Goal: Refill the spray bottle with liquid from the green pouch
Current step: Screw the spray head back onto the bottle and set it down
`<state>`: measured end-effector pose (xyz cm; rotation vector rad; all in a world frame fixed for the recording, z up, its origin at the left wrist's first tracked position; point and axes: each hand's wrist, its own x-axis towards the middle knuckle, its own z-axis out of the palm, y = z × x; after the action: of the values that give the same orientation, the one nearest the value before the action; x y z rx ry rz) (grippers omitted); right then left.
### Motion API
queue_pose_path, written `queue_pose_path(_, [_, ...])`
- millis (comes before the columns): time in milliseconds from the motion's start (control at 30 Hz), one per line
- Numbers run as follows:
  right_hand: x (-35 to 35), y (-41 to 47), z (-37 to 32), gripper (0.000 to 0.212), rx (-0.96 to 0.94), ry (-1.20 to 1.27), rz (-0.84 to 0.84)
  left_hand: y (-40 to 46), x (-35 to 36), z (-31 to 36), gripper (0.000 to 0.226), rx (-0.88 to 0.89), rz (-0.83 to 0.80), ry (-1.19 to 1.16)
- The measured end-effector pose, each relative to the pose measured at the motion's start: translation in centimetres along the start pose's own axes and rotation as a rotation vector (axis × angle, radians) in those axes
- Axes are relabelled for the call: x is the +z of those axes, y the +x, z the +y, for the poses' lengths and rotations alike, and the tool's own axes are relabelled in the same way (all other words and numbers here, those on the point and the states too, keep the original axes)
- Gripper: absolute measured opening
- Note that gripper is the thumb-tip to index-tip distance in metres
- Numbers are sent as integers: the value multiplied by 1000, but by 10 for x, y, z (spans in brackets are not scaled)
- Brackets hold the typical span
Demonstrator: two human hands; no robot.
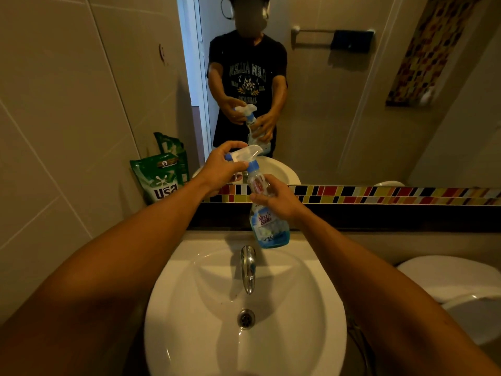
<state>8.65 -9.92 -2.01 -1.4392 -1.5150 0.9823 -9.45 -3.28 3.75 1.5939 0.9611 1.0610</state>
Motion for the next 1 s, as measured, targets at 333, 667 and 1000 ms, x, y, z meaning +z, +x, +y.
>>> queue_pose_path(333, [13, 3, -8, 53, -34, 32, -10, 1, 6, -5, 50, 121, 117, 37])
queue_pose_path(667, [11, 1, -11, 59, -12, -1, -21, 2, 2, -15, 54, 80, 60, 2])
queue_pose_path(1000, [4, 2, -13, 55, -25, 15, -26, 5, 2, -10, 53, 51, 5, -105])
